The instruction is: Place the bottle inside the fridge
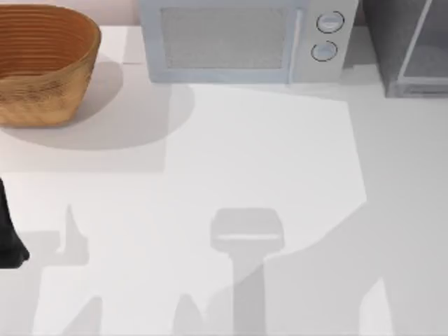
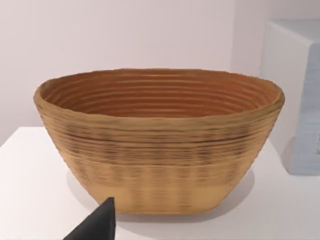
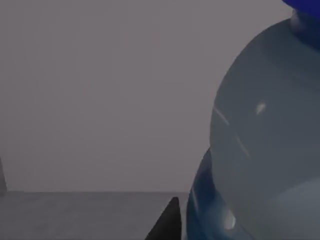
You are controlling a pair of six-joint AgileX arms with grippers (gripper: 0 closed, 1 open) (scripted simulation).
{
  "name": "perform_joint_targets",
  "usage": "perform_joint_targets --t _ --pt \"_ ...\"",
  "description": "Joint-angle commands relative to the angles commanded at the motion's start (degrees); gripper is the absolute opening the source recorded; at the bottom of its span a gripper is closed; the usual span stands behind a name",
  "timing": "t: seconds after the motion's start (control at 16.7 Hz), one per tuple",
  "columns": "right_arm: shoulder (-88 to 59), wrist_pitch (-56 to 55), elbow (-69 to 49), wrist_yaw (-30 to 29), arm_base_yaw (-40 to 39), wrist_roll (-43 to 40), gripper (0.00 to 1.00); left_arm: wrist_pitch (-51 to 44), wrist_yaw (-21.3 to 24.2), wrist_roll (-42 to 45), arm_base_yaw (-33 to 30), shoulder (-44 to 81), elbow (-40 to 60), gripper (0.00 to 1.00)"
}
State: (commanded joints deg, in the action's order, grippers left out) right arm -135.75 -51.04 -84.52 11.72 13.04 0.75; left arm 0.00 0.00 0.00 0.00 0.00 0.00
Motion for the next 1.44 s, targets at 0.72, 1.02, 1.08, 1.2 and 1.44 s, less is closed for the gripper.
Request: perform_joint_targets --t 0.72,1.02,1.08,1.2,1.44 --pt "-0.39 0.42 -0.58 0.01 -0.16 0.01 0.53 0.0 0.0 0.0 0.0 0.0 0.0 1.0" --pt "-0.39 0.42 -0.58 0.01 -0.16 0.01 0.91 0.0 0.0 0.0 0.0 0.0 0.0 1.0" --pt "-0.39 0.42 -0.58 0.01 -0.16 0.01 0.98 0.0 0.0 0.0 0.0 0.0 0.0 1.0" --pt "-0.39 0.42 -0.58 0.01 -0.16 0.01 1.0 0.0 0.0 0.0 0.0 0.0 0.0 1.0" --pt "-0.39 0.42 -0.58 0.01 -0.16 0.01 1.0 0.0 0.0 0.0 0.0 0.0 0.0 1.0"
